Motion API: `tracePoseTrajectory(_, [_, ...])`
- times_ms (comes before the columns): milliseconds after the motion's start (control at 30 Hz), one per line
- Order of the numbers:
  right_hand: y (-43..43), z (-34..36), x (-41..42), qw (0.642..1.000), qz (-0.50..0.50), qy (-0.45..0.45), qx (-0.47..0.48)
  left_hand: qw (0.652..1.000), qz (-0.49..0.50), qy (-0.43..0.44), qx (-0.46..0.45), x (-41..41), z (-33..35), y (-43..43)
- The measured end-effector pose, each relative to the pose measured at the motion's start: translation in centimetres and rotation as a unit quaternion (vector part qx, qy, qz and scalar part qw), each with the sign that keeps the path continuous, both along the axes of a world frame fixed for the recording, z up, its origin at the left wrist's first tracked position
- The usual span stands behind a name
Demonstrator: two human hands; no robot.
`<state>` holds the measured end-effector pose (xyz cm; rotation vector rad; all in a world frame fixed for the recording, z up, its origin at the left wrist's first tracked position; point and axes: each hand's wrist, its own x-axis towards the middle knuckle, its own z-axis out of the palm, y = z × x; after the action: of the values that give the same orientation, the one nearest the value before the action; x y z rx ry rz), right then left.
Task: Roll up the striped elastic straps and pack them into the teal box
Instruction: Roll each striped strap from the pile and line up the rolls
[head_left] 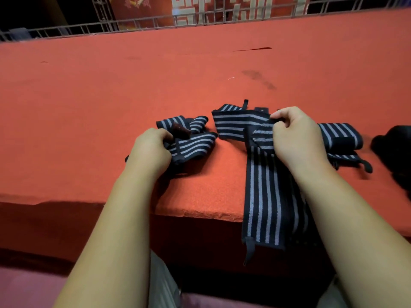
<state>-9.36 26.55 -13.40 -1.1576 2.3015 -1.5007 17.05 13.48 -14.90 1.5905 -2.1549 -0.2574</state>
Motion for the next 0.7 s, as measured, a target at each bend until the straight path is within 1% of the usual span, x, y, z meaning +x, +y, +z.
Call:
tracePoseTrajectory(67, [0.4,0.3,-0.6,1.0,0.002,-0.019,0.0,1.0,-0.006,0.007,-0.015,-0.5,0.2,0.4])
tracePoseTrajectory(133, [0.6,0.4,-0.8,0.997,0.027,-0.061,-0.025,0.998,-0.025,0.012,-0.05,-1.3,0.7,1.2])
tracePoseTrajectory(233, [1.2,1.0,-0.8,0.987,0.052,-0.132,-0.075,0.985,-0.119,0.047,-0.117,-3.0,1.9,3.0])
tracePoseTrajectory(267, [1.4,1.1,-0.9,0.984,0.06,-0.142,-0.088,0.978,-0.161,0.069,-0.115,-3.7,2.2,3.6])
tracePoseTrajectory(333, [1.6,1.2,-1.1,0.978,0.08,-0.16,-0.109,0.961,-0.24,0.114,-0.074,-5.4,2.3,4.9])
tracePoseTrajectory(433, [1.8,1.4,-1.4,0.968,0.101,-0.191,-0.13,0.938,-0.315,0.138,-0.036,-7.9,1.6,6.5])
tracePoseTrajectory(600, [3.1,2.9,-1.2,0.938,0.165,-0.256,-0.168,0.916,-0.325,0.224,-0.063,-9.8,1.8,7.9])
tracePoseTrajectory(700, [3.7,3.6,-1.6,0.921,0.198,-0.276,-0.191,0.902,-0.329,0.265,-0.091,-10.0,2.5,8.2])
